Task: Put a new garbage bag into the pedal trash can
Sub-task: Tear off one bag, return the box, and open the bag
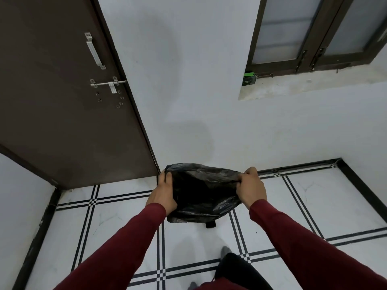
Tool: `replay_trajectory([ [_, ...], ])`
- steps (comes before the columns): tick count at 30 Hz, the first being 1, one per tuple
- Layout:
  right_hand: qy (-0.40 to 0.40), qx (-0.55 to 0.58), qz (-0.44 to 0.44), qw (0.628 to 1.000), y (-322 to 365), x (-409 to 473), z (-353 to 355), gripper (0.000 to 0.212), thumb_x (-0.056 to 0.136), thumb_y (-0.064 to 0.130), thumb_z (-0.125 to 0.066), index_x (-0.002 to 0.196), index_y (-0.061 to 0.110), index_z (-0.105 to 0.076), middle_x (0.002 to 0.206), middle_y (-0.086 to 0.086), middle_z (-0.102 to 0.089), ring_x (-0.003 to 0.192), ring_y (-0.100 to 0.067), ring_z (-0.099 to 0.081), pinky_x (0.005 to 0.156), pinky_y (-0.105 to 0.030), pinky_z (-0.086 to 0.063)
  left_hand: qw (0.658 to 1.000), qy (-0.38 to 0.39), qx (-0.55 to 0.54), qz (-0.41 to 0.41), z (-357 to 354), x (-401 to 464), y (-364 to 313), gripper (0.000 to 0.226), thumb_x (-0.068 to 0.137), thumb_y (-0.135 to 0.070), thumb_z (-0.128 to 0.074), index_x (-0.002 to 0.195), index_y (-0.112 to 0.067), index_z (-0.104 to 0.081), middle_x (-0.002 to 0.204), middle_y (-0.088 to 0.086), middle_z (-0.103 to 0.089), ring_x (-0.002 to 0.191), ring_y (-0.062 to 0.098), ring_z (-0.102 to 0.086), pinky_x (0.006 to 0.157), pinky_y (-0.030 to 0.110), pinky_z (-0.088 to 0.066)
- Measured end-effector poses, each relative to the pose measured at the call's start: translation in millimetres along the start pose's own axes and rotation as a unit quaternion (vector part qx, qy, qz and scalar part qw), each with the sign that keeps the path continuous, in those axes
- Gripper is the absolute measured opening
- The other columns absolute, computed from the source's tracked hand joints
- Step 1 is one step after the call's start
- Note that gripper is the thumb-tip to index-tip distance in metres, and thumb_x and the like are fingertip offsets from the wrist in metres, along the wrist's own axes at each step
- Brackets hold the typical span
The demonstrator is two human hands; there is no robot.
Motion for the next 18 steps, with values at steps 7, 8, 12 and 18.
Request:
replay_trajectory([
  [7, 0.027, 0.081, -0.025, 0.996, 6.2, 15.8, -7.4, 0.022, 0.087, 0.010, -0.057, 0.102, 0.016, -0.073, 0.095, -0.015, -0.072, 0.093, -0.036, -0.066, 0.075, -0.035, -0.052, 1.000, 0.006, -0.011, -0.025, -4.2, 14.9, 3.7, 0.106, 0.074, -0.010, -0.077, 0.160, -0.015, -0.016, 0.169, 0.008, -0.005, 0.105, 0.036, -0.068, 0.087, 0.040, -0.058],
  [8, 0.029, 0.103, -0.042, 0.993, 7.0, 18.0, -8.9, 0.023, 0.088, 0.010, -0.056, 0.103, 0.017, -0.071, 0.094, -0.015, -0.072, 0.091, -0.036, -0.066, 0.074, -0.034, -0.052, 1.000, 0.007, -0.015, -0.027, -4.1, 17.4, 4.6, 0.107, 0.074, -0.011, -0.077, 0.161, -0.015, -0.015, 0.169, 0.007, -0.004, 0.108, 0.036, -0.067, 0.089, 0.040, -0.058],
  [12, 0.038, 0.181, -0.057, 0.981, 15.2, 26.4, -10.1, 0.025, 0.084, -0.003, -0.046, 0.093, 0.018, -0.057, 0.081, -0.013, -0.064, 0.069, -0.031, -0.060, 0.057, -0.030, -0.046, 0.999, 0.014, -0.039, -0.028, -1.2, 29.8, 6.5, 0.105, 0.074, -0.008, -0.076, 0.161, -0.020, -0.018, 0.170, 0.009, -0.003, 0.124, 0.037, -0.062, 0.099, 0.039, -0.055],
  [18, 0.051, 0.160, -0.016, 0.986, 23.4, 39.1, -17.6, 0.041, 0.078, -0.008, -0.044, 0.081, 0.020, -0.074, 0.092, -0.006, -0.071, 0.089, -0.026, -0.064, 0.078, -0.030, -0.049, 0.996, 0.035, -0.070, -0.033, -6.5, 51.5, 4.2, 0.105, 0.072, -0.005, -0.075, 0.161, -0.023, -0.022, 0.168, 0.005, -0.006, 0.126, 0.034, -0.061, 0.100, 0.038, -0.055],
])
Point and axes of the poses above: each hand's wrist, its own x-axis towards the middle knuckle, its own z-axis out of the back of the hand, y = z × x, the point moved 3 cm from there along x, towards the middle knuckle
